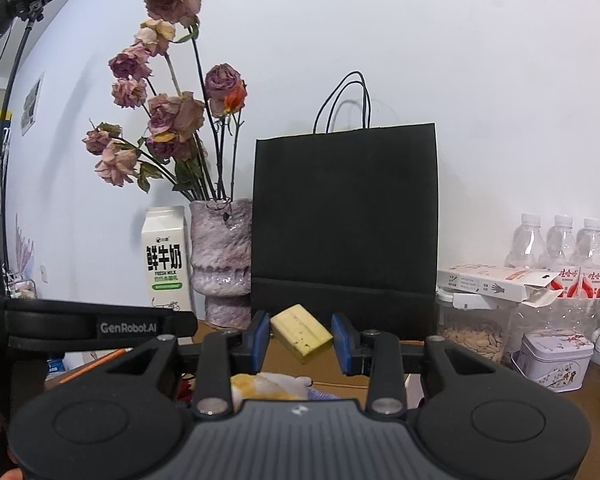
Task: Organize objects
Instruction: 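Carry the white cap and yellow block with both grippers over the box, then open both grippers to drop the cap and yellow block into the box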
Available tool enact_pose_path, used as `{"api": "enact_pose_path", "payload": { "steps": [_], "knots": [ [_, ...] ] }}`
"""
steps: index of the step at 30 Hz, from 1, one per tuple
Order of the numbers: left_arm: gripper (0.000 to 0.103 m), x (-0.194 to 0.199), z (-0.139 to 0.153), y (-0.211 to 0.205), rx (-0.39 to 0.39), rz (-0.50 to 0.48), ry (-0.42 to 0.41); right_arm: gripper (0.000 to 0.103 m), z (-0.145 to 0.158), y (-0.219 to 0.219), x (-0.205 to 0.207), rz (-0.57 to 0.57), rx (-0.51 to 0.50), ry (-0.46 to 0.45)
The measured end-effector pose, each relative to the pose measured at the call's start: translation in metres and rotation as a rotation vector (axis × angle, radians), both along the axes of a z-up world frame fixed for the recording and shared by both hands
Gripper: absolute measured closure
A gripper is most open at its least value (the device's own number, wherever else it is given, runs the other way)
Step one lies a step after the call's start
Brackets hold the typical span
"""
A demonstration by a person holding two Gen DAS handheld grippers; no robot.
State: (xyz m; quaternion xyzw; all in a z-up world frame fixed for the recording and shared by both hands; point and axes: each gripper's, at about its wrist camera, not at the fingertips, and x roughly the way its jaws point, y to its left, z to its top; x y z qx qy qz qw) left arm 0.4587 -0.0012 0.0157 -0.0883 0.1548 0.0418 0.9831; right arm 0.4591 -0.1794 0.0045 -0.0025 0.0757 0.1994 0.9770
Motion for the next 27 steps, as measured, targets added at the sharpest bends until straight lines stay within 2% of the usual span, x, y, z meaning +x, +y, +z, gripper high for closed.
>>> {"api": "enact_pose_path", "payload": {
  "steps": [13,21,23,24,25,26,27],
  "knots": [
    [0.063,0.032,-0.001,0.01,0.024,0.009,0.004,0.07,0.001,0.005,0.032,-0.009,-0.005,0.026],
    [0.062,0.038,-0.008,0.01,0.044,0.02,0.028,0.07,-0.003,0.01,0.043,0.006,-0.024,0.063],
    [0.055,0.037,-0.008,0.011,0.045,0.036,0.024,0.066,-0.003,0.01,0.043,0.002,-0.025,0.063],
    [0.044,0.037,-0.008,0.012,0.042,0.044,0.024,0.062,-0.003,0.009,0.043,-0.002,-0.024,0.062],
    [0.032,0.037,-0.008,0.014,0.038,0.051,0.021,0.048,-0.003,0.009,0.042,-0.008,-0.022,0.059],
    [0.022,0.037,-0.008,0.015,0.036,0.061,0.017,0.029,-0.002,0.008,0.041,-0.016,-0.021,0.055],
    [0.002,0.036,-0.007,0.016,0.035,0.075,0.009,0.019,-0.002,0.008,0.041,-0.027,-0.02,0.048]
  ]
}}
